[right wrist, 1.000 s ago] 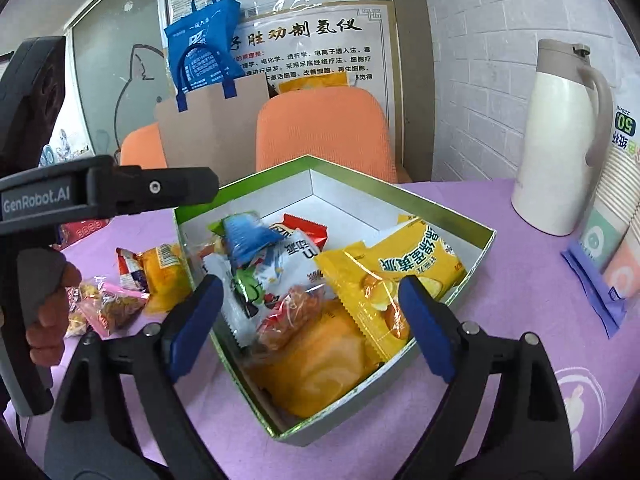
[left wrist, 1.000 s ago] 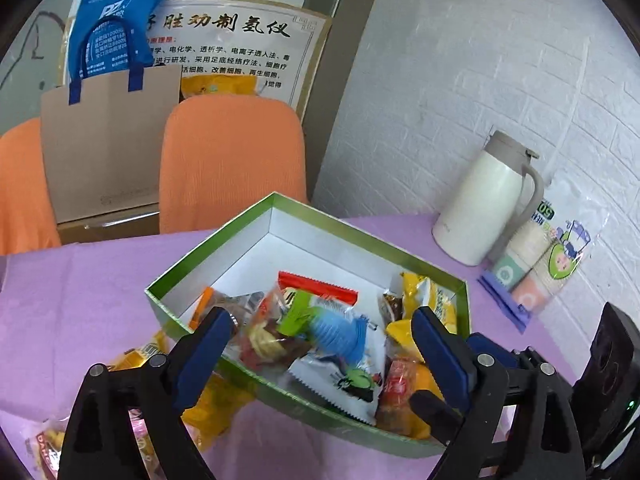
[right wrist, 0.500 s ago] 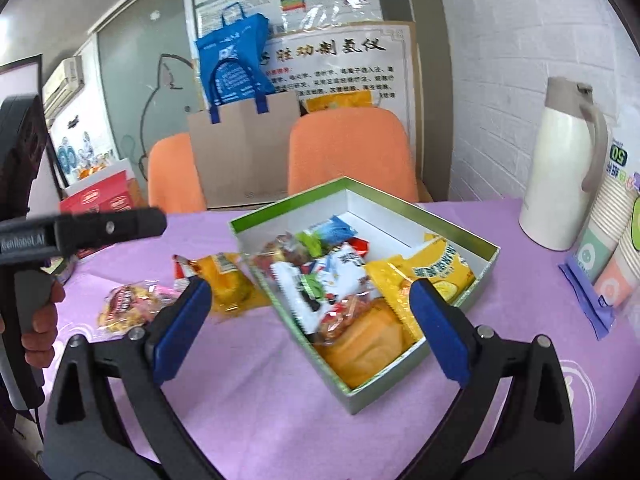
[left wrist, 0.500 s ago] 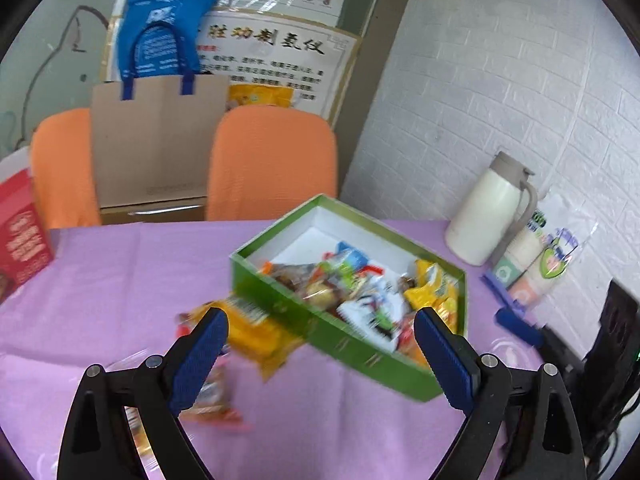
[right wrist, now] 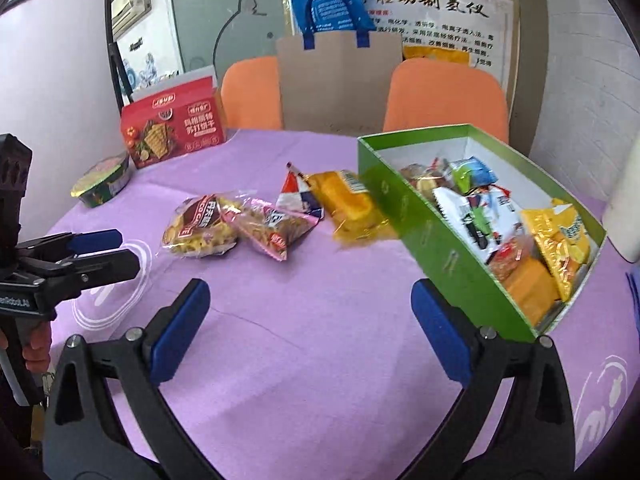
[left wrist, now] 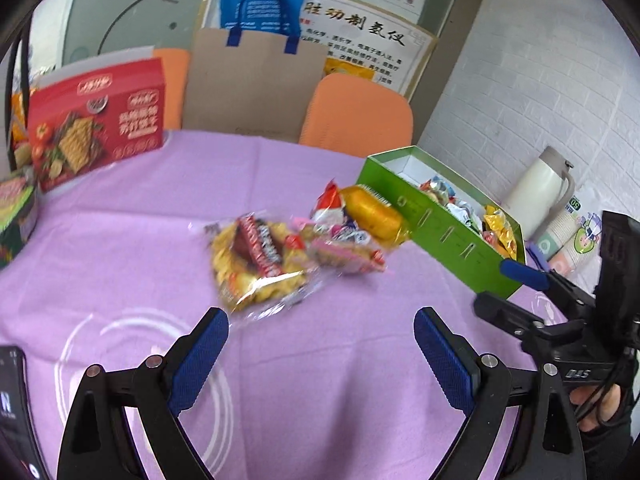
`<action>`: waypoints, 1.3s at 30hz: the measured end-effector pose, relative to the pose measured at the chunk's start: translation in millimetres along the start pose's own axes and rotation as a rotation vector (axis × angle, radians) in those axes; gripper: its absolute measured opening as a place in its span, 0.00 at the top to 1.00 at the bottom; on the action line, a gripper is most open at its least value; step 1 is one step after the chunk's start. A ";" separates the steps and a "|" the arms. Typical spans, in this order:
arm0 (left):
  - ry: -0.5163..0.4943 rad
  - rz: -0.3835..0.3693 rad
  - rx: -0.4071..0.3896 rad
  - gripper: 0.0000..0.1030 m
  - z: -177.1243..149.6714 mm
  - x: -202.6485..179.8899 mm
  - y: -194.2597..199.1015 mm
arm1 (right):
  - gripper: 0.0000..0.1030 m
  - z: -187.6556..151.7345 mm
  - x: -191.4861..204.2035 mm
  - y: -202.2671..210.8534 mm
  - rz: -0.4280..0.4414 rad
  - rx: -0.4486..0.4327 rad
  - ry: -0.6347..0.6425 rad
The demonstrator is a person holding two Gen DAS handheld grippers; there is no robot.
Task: Organize snacks
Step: 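Move both tools back to the snacks on the table, then grasp the pink-printed pastry bag with the right tool while the left grasps a red-wrapped snack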
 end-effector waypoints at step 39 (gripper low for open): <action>0.076 -0.003 0.025 0.07 -15.3 48.4 -2.3 | 0.75 -4.9 22.5 -100.6 0.075 0.117 -0.137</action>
Point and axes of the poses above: each gripper's, at about its wrist camera, not at the fingertips, and y roughly against the way its jaws point, x to its left, z to its top, the point moved 7 cm from there along -y, roughly the way its jaws point, and after that the axes turned 15 degrees about -x, right-handed, at the moved point
